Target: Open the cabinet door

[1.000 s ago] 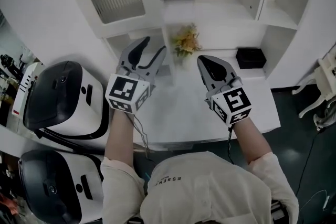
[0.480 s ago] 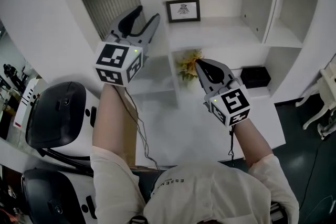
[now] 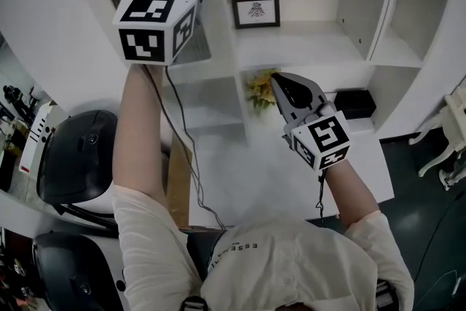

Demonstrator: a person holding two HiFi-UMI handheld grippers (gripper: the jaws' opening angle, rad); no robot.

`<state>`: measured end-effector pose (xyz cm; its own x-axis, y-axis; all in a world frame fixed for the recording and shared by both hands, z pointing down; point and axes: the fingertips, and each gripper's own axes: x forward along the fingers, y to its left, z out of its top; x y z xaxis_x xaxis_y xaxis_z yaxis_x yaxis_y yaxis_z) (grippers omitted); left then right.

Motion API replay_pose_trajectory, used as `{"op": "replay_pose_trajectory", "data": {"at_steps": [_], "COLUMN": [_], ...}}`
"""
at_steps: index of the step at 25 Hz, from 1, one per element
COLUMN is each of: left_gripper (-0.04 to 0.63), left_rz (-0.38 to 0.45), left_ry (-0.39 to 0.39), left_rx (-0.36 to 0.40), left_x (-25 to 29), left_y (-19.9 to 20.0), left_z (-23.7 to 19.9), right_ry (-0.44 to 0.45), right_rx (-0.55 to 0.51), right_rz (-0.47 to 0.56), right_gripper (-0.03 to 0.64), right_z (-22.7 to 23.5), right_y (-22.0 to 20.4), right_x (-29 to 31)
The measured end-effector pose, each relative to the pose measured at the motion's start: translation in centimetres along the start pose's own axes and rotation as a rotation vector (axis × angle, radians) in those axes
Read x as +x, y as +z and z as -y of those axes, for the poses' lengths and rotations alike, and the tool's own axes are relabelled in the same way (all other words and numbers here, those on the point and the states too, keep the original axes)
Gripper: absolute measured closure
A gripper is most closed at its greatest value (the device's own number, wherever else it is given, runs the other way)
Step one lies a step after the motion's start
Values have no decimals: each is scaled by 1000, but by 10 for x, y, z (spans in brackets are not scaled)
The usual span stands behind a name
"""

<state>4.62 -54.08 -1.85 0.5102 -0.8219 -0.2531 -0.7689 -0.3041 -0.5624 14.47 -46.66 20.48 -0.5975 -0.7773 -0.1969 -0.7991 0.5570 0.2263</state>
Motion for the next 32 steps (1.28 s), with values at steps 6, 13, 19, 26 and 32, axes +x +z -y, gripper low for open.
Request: {"op": "replay_pose_trajectory", "data": {"at_steps": [6, 13, 19, 26, 32], "left_gripper": [423, 495, 512, 514, 515], "left_rz": [-40, -91, -112, -132, -84], "left_ry": [20, 71, 59, 47, 36], "left_rx": [16, 79, 133, 160, 174], "left_x": [13, 21, 19, 18, 1], "left_y": [4, 1, 1, 1, 10], "left_z": [-5, -11, -9, -7, -5], "right_ry": [1, -24, -30, -39, -78], "right_rx": [-3, -5, 8, 14, 9], "right_rz": [-10, -5, -24, -41, -48], "right_gripper": [601, 601, 601, 601, 601], "right_z": [3, 14, 10, -4, -14], "right_y": [8, 15, 1, -20, -29], "right_x": [-4, -15, -18, -24, -37]}}
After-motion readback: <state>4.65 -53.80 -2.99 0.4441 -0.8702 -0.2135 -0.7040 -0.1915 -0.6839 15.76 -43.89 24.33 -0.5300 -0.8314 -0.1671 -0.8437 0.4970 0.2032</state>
